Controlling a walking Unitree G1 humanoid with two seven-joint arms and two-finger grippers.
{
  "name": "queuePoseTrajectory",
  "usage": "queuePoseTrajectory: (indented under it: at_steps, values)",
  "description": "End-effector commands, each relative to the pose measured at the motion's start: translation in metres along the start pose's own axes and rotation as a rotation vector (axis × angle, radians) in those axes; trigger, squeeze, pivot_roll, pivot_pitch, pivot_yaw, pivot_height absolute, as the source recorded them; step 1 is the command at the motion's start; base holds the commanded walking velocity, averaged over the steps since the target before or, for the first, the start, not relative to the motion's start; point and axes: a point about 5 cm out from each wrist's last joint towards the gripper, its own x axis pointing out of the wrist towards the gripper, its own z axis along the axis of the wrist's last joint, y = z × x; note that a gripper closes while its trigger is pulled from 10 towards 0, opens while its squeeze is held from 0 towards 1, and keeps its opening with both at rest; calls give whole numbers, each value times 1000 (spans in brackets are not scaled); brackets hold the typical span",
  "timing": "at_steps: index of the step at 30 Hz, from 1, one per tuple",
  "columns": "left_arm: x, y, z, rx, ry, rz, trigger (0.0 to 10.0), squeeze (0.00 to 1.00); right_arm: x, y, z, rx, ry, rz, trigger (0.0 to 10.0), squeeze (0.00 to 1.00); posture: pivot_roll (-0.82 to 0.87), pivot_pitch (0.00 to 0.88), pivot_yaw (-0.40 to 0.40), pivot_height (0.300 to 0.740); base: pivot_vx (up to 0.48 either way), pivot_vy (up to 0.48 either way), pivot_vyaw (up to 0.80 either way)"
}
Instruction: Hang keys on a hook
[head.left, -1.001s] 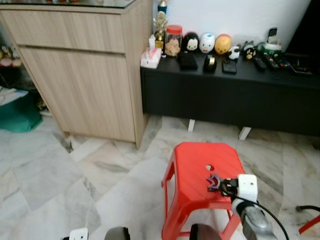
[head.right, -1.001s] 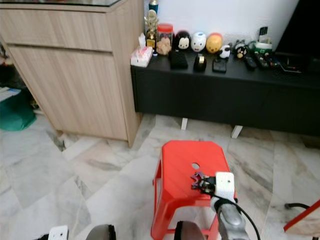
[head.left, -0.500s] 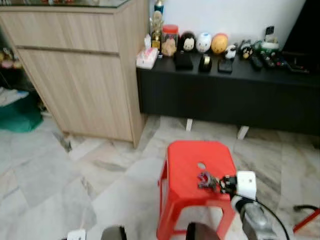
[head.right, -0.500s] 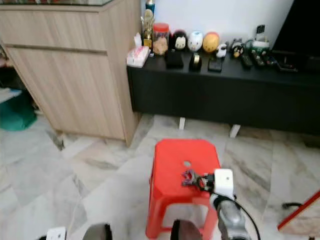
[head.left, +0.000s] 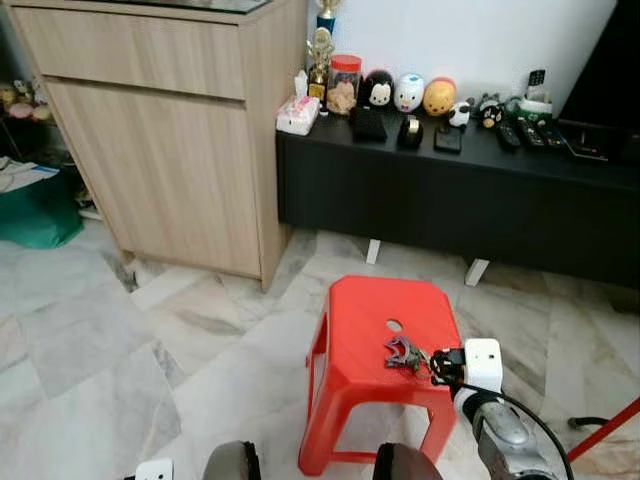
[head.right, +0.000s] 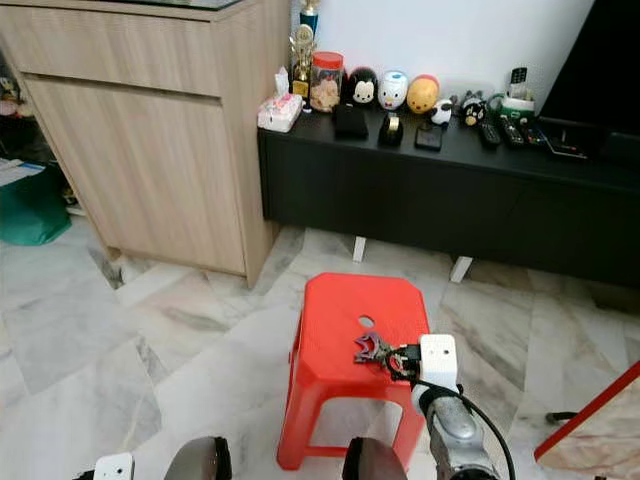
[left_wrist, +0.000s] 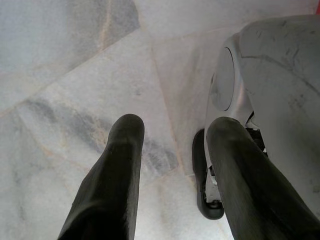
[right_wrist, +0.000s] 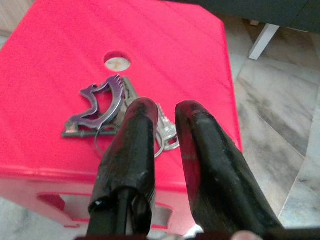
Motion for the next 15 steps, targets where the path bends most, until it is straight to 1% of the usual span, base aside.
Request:
queuePoseTrajectory:
  at_steps: [1,4,8,10,11,15]
  values:
    - [0,-15,-4,-9,16,-51,10000,0,-3,-3,-6,-27,37,5,10000,0,72,0,-115,590,0,0,0]
    - [0,-15,-4,-9,16,-52,10000,0,-3,-3,-6,-34,37,12,10000,0,71,0,-114,590,0,0,0]
    - [0,-15,-4,-9,15,-54,10000,0,-3,-3,-7,-64,42,21,10000,0,72,0,-116,590,0,0,500]
    - [0,-15,-3,-10,14,-53,10000,0,-3,-2,-7,-56,40,22,10000,0,72,0,-116,590,240,0,538]
    - [0,-15,-3,-10,14,-53,10000,0,-3,-2,-7,-51,40,23,10000,0,71,0,-115,590,0,0,431]
    - [0,-15,-3,-8,14,-55,10000,0,-3,-3,-7,-30,39,15,10000,0,71,0,-114,590,247,0,0]
